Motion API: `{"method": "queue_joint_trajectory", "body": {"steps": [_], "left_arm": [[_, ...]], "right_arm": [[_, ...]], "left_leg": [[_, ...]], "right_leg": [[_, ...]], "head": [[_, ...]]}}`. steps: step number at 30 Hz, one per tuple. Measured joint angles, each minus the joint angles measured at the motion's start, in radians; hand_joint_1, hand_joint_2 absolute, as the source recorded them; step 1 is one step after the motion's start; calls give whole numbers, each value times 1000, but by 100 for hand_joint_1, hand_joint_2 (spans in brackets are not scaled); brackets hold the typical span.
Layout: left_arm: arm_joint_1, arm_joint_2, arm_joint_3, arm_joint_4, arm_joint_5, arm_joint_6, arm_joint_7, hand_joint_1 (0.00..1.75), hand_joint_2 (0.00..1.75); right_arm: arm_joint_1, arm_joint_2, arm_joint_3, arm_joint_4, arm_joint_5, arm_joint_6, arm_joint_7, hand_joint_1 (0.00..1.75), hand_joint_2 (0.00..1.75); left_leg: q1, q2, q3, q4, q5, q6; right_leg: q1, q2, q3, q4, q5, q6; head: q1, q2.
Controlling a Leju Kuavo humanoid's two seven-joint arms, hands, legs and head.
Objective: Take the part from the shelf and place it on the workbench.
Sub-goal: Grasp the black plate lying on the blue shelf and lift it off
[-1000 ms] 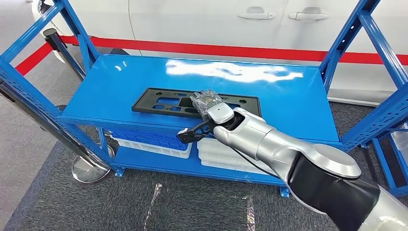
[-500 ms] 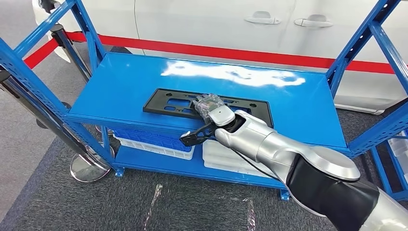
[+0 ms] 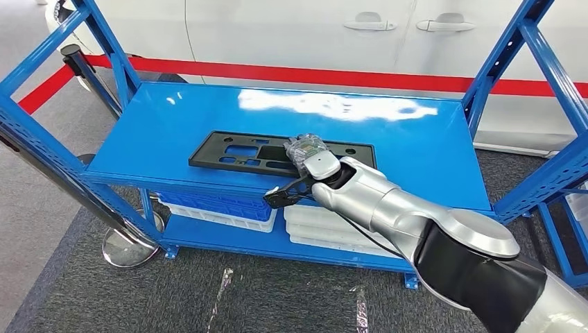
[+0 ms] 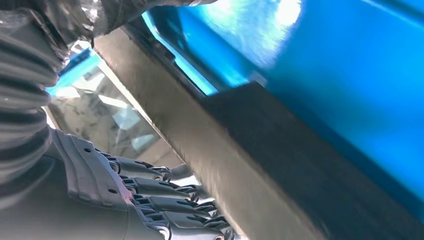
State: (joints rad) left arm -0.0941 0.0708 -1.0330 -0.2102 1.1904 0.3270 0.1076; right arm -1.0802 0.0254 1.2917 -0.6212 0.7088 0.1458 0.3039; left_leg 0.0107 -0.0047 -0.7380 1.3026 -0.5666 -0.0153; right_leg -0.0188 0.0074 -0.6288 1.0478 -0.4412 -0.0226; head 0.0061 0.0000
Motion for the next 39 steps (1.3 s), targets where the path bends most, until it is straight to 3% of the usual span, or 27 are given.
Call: {"method": "queue_joint_trajectory", "body": {"steps": [1, 3, 5, 8, 10, 14, 15, 16, 17, 19, 20, 21, 25, 28, 30, 31, 32, 33, 35, 36, 39], "left_arm": [[1, 0, 0, 0, 1, 0, 0, 0, 0], [2, 1, 0, 0, 3, 1, 1, 0, 0], [2, 3, 0, 0, 5, 2, 3, 0, 0], [2, 3, 1, 0, 7, 4, 4, 0, 0], [3, 3, 1, 0, 8, 5, 4, 0, 0], [2, 4, 0, 0, 8, 3, 1, 0, 0], [2, 4, 0, 0, 9, 3, -2, 0, 0], [1, 4, 1, 0, 9, 3, -5, 0, 0], [1, 4, 1, 0, 10, 2, -9, 0, 0], [1, 4, 1, 0, 11, 1, -13, 0, 0], [0, 4, 1, 0, 12, 1, -15, 0, 0], [0, 5, 1, 0, 12, 1, -15, 0, 0], [1, 5, 1, 0, 13, 0, -17, 0, 0], [0, 5, 1, 0, 14, 0, -20, 0, 0], [1, 6, 1, 0, 15, 1, -19, 0, 0], [2, 7, 1, 0, 15, 1, -19, 0, 0], [2, 7, 1, 0, 16, 2, -18, 0, 0], [3, 8, 1, 0, 16, 3, -16, 0, 0], [2, 8, 1, 0, 16, 4, -16, 0, 0], [1, 8, 1, 0, 16, 4, -16, 0, 0], [0, 8, 1, 0, 14, 5, -18, 0, 0]], "right_arm": [[-2, -5, 0, 2, 0, 6, 11, 0, 175], [-11, -18, 0, 5, 0, 18, 34, 0, 175], [-23, -36, 0, 7, 0, 31, 51, 0, 175], [-29, -63, 0, 7, 0, 42, 62, 0, 175], [-30, -76, 0, 7, -1, 44, 64, 2, 175], [-20, -92, 0, 6, -2, 49, 54, 82, 175], [-15, -93, 0, 6, -2, 49, 48, 82, 175], [-11, -94, 0, 6, -3, 50, 43, 82, 175], [-10, -94, 0, 6, -3, 50, 39, 82, 175], [-11, -94, 0, 5, -4, 50, 33, 113, 175], [-12, -94, 0, 4, -4, 49, 32, 131, 175], [-12, -94, 0, 3, -4, 49, 31, 151, 175], [-14, -92, 0, -2, -4, 45, 26, 164, 175], [-15, -89, 0, -4, -5, 43, 16, 174, 175], [-13, -88, 0, -4, -7, 44, 11, 175, 175], [-13, -87, 0, -4, -9, 44, 9, 175, 175], [-12, -86, 0, -4, -11, 43, 7, 175, 175], [-12, -85, 0, -5, -13, 41, 4, 175, 175], [-13, -84, 0, -7, -17, 33, 1, 175, 175], [-12, -84, 0, -9, -17, 24, 1, 175, 175], [-7, -83, 0, -16, 9, -51, 0, 175, 175]], "left_leg": [[0, 0, 11, -28, 26, 3], [-1, 0, 72, -156, 92, 12], [-7, -1, 119, -254, 120, 21], [-10, -1, 129, -279, 120, 31], [-5, 2, 138, -294, 128, 43], [-5, 5, 141, -300, 131, 54], [-5, 4, 141, -298, 130, 55], [-4, 4, 141, -296, 128, 54], [-4, 3, 141, -291, 125, 52], [-5, 1, 136, -275, 115, 44], [-7, 0, 132, -268, 111, 39], [-8, -1, 129, -263, 109, 34], [-8, -2, 121, -243, 91, 19], [-3, 0, 52, -88, 8, 4], [1, 0, 11, -1, -17, -2], [3, 0, 14, -7, -2, -5], [6, 0, 35, -49, 28, -9], [11, 0, 67, -117, 65, -14], [15, 1, 125, -231, 99, -24], [16, 1, 139, -258, 100, -25], [13, 0, 144, -267, 97, -21]], "right_leg": [[0, 1, 1, 0, -1, 0], [1, 2, 5, -1, -2, 2], [2, 2, 4, -3, -1, 9], [3, 2, 3, -9, 2, 26], [5, 1, -7, 15, -18, 36], [7, -1, -110, 236, -116, 43], [6, -2, -123, 260, -116, 45], [4, -2, -117, 245, -97, 46], [2, -3, -94, 193, -64, 46], [-1, -4, -33, 67, -15, 44], [0, -3, -13, 27, -4, 41], [1, -2, -5, 10, -5, 36], [-1, -4, 1, 3, -3, 13], [-3, -8, 4, 0, -2, 2], [-1, -8, 4, 1, -4, -3], [-1, -8, 6, 1, -6, -5], [-1, -8, 8, 3, -8, -7], [0, -7, 10, 6, -11, -7], [7, -4, 10, 13, -17, -4], [11, -3, 9, 15, -18, -1], [17, -1, 9, 9, -15, 4]], "head": [[0, 0], [0, 0], [1, 0], [1, 0], [4, 0], [7, 0], [7, 0], [7, 0], [7, 0], [6, 0], [6, 0], [6, 0], [4, 0], [-1, 0], [-1, 0], [-1, 0], [-1, 0], [-1, 0], [-2, 0], [-1, 0], [3, 0]]}}
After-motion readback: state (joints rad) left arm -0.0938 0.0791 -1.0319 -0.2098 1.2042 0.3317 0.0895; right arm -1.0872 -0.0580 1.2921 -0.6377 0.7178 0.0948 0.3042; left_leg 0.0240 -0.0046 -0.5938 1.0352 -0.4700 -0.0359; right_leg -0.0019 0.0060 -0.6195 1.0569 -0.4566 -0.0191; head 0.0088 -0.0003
